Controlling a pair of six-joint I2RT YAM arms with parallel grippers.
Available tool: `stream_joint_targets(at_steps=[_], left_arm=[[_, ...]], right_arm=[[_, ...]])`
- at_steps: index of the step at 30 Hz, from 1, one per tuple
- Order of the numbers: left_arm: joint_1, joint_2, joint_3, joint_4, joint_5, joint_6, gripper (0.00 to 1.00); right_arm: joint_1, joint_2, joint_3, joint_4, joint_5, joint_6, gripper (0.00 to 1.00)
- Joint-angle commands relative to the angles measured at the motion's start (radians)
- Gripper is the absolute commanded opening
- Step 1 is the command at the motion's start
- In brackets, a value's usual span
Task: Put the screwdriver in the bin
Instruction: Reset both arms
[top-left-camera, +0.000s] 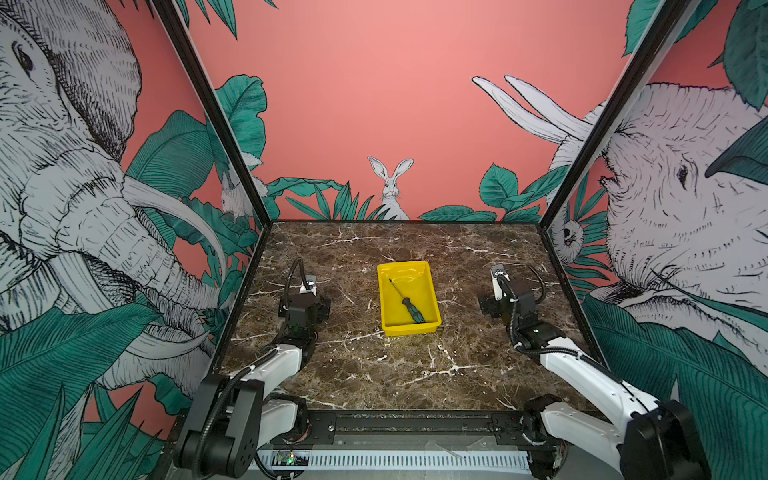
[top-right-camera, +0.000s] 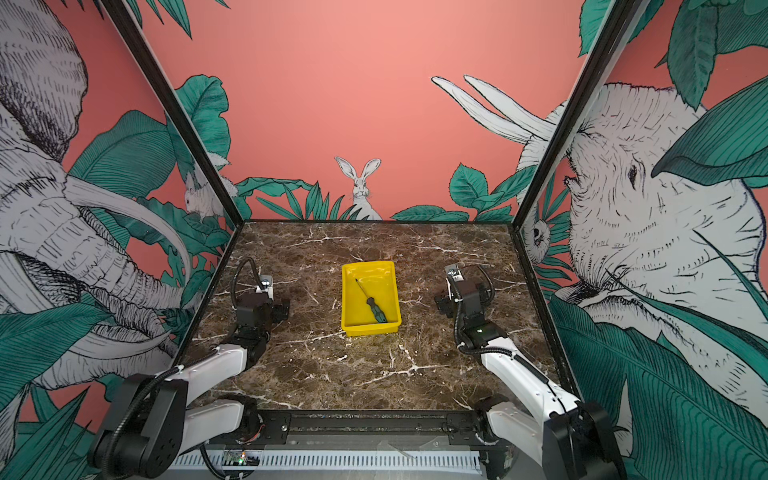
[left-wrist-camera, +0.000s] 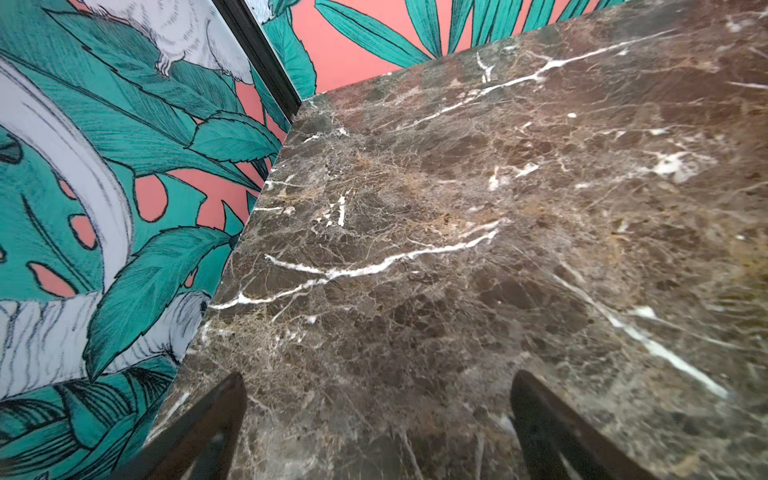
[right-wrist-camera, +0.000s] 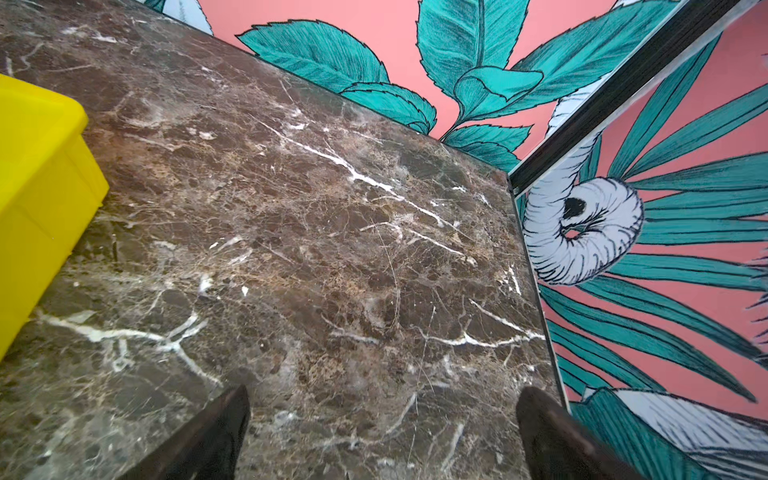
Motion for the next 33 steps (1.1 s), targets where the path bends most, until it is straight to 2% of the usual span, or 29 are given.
stream_joint_targets(at_steps=[1,8,10,14,21,24,26,28,31,33], left_arm=[[0.001,0.033,-0.016,0.198,-0.020,0.016,1.00],[0.004,0.142,0.018,0.300,0.018,0.039,1.00],[0.005,0.158,0.037,0.286,0.029,0.030,1.00],[0.008,0.197,0.066,0.289,0.057,0.027,1.00],[0.022,0.226,0.085,0.267,0.123,0.035,1.00],[0.035,0.267,0.072,0.325,0.177,0.039,1.00],[0.043,0.272,0.072,0.336,0.185,0.031,1.00],[0.069,0.277,0.076,0.318,0.239,0.017,1.00],[0.107,0.359,0.073,0.428,0.334,0.010,1.00],[0.124,0.324,0.107,0.288,0.357,-0.012,1.00]], right_arm=[[-0.039,0.061,-0.020,0.235,-0.046,-0.026,0.99],[-0.078,0.281,-0.054,0.534,-0.030,-0.088,0.99],[-0.100,0.314,-0.063,0.543,-0.036,-0.051,0.99],[-0.143,0.388,-0.157,0.778,-0.083,-0.020,0.99],[-0.223,0.393,-0.146,0.726,-0.236,0.034,0.99],[-0.261,0.463,-0.168,0.840,-0.322,0.051,0.99],[-0.268,0.449,-0.156,0.792,-0.349,0.049,0.99],[-0.289,0.459,-0.149,0.797,-0.393,0.065,0.99],[-0.301,0.457,-0.142,0.779,-0.405,0.075,0.99],[-0.303,0.456,-0.140,0.775,-0.404,0.077,0.99]])
